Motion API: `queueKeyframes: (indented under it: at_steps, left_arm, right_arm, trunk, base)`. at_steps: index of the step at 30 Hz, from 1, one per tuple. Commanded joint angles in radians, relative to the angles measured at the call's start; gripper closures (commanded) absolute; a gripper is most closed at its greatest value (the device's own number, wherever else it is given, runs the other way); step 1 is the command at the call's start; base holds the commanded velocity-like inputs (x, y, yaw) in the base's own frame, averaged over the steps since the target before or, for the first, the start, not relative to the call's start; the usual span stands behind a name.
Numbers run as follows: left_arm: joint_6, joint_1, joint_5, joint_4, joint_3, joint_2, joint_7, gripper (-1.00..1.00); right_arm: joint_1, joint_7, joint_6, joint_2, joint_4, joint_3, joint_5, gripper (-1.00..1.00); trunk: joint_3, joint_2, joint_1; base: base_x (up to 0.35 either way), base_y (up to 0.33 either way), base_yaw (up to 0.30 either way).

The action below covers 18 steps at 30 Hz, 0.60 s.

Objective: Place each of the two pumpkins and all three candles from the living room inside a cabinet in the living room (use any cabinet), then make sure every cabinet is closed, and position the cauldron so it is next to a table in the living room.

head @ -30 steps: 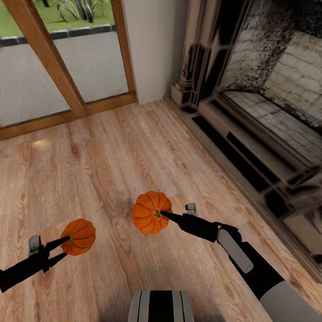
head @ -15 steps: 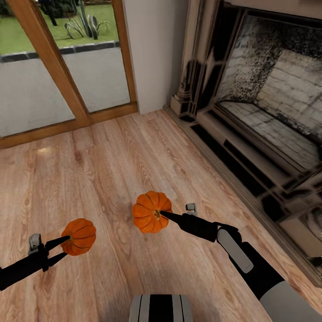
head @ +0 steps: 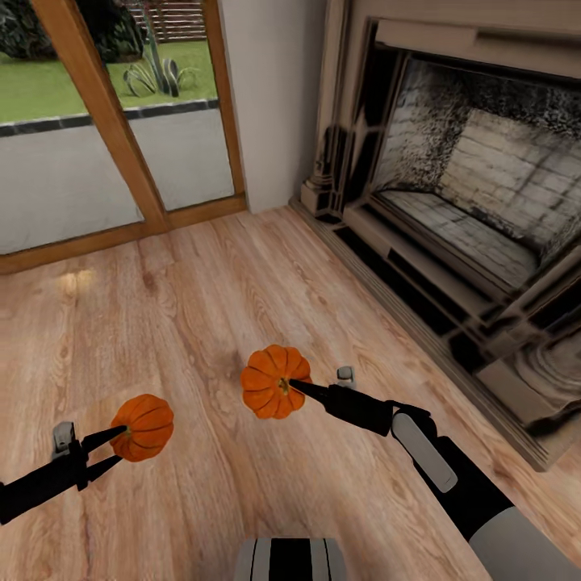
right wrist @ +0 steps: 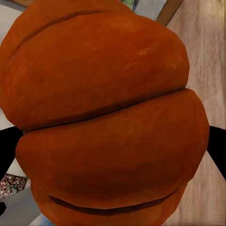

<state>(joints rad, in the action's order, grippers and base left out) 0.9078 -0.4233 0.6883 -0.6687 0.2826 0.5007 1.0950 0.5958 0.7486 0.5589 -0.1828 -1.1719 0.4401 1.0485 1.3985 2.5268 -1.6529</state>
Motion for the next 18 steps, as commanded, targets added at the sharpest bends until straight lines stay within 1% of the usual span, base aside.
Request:
queueKeyframes:
  at_steps: [1,18]
  left_arm:
    - [0.007,0.0,0.005,0.0,0.001,0.0,0.002,1.0]
    - [0.007,0.0,0.005,0.0,0.0,0.0,0.002,1.0]
  right_arm:
    - [0.001,-0.002,0.009,0.0,0.0,0.002,0.013,1.0]
    - [0.001,-0.002,0.009,-0.001,0.001,0.002,0.016,1.0]
  trunk:
    - [-0.003,0.0,0.001]
    - [-0.069,-0.004,0.009]
  base:
    - [-0.34,0.0,-0.253]
    - [-0.34,0.0,-0.286]
